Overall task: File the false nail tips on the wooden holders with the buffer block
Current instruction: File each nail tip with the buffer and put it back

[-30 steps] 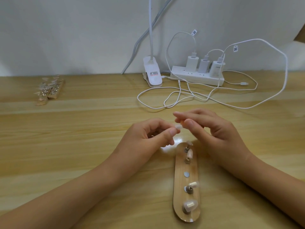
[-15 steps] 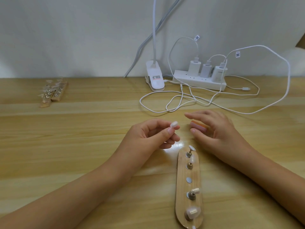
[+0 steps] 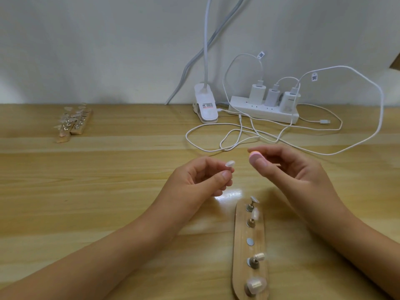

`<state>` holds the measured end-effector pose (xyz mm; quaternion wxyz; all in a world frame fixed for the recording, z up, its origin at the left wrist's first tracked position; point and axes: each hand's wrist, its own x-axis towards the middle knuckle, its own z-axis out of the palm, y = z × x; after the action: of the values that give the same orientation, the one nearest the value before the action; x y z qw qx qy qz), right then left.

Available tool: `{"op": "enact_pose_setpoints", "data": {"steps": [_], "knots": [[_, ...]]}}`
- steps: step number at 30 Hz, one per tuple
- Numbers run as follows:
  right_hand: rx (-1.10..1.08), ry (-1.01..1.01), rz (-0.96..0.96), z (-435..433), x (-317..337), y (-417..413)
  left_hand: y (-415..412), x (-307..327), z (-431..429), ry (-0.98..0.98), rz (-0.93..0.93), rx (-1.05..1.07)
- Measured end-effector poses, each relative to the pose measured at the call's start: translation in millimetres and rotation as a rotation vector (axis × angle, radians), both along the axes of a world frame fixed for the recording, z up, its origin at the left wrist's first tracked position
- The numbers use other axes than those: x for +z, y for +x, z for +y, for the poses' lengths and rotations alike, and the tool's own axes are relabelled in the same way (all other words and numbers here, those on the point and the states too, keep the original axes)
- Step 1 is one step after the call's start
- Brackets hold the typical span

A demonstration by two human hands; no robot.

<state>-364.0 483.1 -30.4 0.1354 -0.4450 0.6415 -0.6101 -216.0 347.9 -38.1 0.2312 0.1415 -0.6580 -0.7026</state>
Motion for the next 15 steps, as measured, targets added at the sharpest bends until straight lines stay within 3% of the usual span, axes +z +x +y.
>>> {"op": "enact_pose_setpoints", "data": {"steps": [7,15], "knots": [[0.100,-0.123,-0.108,-4,-3,17,1,1,2,-0.045,-0.015,-0.035],[0.236,-0.109,0.075,-1,-9,16,1,1,2,-0.041,0.010,-0.014]]}}
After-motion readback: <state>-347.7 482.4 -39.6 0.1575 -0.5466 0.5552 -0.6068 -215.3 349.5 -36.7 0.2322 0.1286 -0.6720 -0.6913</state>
